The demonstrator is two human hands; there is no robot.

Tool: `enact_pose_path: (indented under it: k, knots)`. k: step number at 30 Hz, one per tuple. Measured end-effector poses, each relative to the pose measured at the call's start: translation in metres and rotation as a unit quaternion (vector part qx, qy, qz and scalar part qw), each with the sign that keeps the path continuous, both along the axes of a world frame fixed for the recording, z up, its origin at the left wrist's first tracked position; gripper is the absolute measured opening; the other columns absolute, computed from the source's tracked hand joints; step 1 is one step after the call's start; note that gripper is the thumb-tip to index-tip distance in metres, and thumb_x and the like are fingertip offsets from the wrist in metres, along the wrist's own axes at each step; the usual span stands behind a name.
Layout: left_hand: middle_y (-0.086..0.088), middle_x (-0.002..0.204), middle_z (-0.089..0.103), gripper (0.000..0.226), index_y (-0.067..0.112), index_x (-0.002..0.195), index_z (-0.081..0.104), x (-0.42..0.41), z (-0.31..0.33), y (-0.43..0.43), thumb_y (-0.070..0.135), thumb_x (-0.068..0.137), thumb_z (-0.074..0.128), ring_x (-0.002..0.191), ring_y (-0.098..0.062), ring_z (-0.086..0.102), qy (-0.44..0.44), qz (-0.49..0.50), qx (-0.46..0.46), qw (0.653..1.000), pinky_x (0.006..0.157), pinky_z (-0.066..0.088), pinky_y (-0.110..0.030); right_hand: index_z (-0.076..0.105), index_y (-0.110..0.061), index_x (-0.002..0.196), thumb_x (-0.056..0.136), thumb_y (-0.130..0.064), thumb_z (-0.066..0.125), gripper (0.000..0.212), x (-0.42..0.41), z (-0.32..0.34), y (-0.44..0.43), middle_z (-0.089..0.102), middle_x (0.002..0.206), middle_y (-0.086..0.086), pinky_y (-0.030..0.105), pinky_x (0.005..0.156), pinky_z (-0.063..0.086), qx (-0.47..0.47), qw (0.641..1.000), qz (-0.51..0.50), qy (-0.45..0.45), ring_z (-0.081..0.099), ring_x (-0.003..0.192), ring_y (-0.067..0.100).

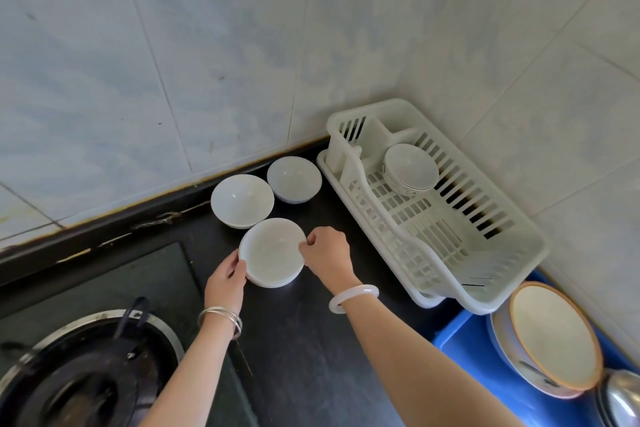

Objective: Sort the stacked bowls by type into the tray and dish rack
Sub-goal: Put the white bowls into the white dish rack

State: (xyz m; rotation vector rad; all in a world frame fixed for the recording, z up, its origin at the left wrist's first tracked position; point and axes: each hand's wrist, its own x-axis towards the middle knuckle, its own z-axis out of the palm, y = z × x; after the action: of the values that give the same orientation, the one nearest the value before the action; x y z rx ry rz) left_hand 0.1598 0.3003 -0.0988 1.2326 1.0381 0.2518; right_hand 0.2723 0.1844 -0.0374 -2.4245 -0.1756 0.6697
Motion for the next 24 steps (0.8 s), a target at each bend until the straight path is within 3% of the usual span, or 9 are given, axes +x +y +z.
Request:
enact_pose_path:
  k: [4,6,10,14,18,21,24]
  knots:
    - [-0.007,0.123,0.061,0.037,0.015,0.126,0.056,0.001,0.002,0.001,0.013,0.090,0.051,0.113,-0.025,0.057,-0.004,0.000,-0.019,1.000,0.100,0.046,-0.043,0.053,-0.017,0.070,0.083,-0.015,0.057,0.014,0.004,-0.004,0.000,0.062,0.075,0.006,0.025,0.059,0.049,-0.007,1.000,0.006,0.005,0.057,0.064,0.016]
    - [-0.007,0.123,0.059,0.034,0.017,0.124,0.056,0.002,0.004,0.002,0.013,0.090,0.049,0.114,-0.026,0.055,-0.007,0.003,-0.049,0.999,0.096,0.048,-0.041,0.058,-0.018,0.085,0.085,-0.018,0.058,0.001,0.006,-0.006,-0.002,0.065,0.086,0.006,0.029,0.067,0.056,0.018,0.999,-0.002,0.045,0.065,0.075,0.020]
    - [-0.010,0.122,0.057,0.025,0.022,0.111,0.056,0.007,0.013,0.004,0.012,0.090,0.046,0.115,-0.030,0.054,0.001,0.009,-0.093,0.996,0.087,0.049,-0.038,0.059,-0.023,0.117,0.092,-0.018,0.054,0.026,0.008,-0.006,-0.005,0.066,0.104,0.001,0.022,0.062,0.058,0.113,0.974,-0.031,0.192,0.070,0.081,0.015]
    - [-0.011,0.121,0.059,0.022,0.023,0.105,0.057,0.010,0.026,-0.001,0.011,0.089,0.049,0.115,-0.031,0.055,0.017,0.006,-0.086,0.996,0.083,0.051,-0.039,0.063,-0.019,0.114,0.091,-0.014,0.055,0.025,0.008,-0.003,-0.014,0.067,0.100,0.001,0.022,0.061,0.058,0.124,0.978,-0.037,0.164,0.070,0.074,0.013]
    - [-0.001,0.103,0.064,0.020,0.030,0.090,0.062,0.022,0.055,-0.013,0.013,0.087,0.054,0.102,-0.024,0.061,-0.034,-0.032,-0.056,0.997,0.067,0.055,-0.029,0.066,-0.026,0.090,0.085,-0.011,0.061,0.017,0.018,0.023,-0.041,0.070,0.089,-0.002,0.023,0.062,0.060,0.193,0.973,-0.071,0.102,0.071,0.076,0.013]
    - [0.007,0.093,0.064,0.024,0.035,0.081,0.062,0.043,0.089,-0.029,0.013,0.087,0.055,0.092,-0.016,0.062,-0.080,-0.084,-0.045,0.992,0.054,0.055,-0.018,0.063,-0.029,0.095,0.084,-0.013,0.065,0.020,0.035,0.058,-0.068,0.070,0.082,-0.007,0.015,0.054,0.055,0.205,0.975,-0.069,0.044,0.072,0.067,0.008]
    - [0.005,0.091,0.064,0.021,0.030,0.082,0.061,0.074,0.116,-0.052,0.012,0.088,0.054,0.091,-0.015,0.062,-0.102,-0.138,-0.040,0.984,0.052,0.054,-0.015,0.063,-0.026,0.098,0.086,-0.020,0.064,0.013,0.060,0.087,-0.101,0.070,0.082,-0.007,0.013,0.051,0.053,0.190,0.979,-0.076,0.021,0.071,0.061,0.005]
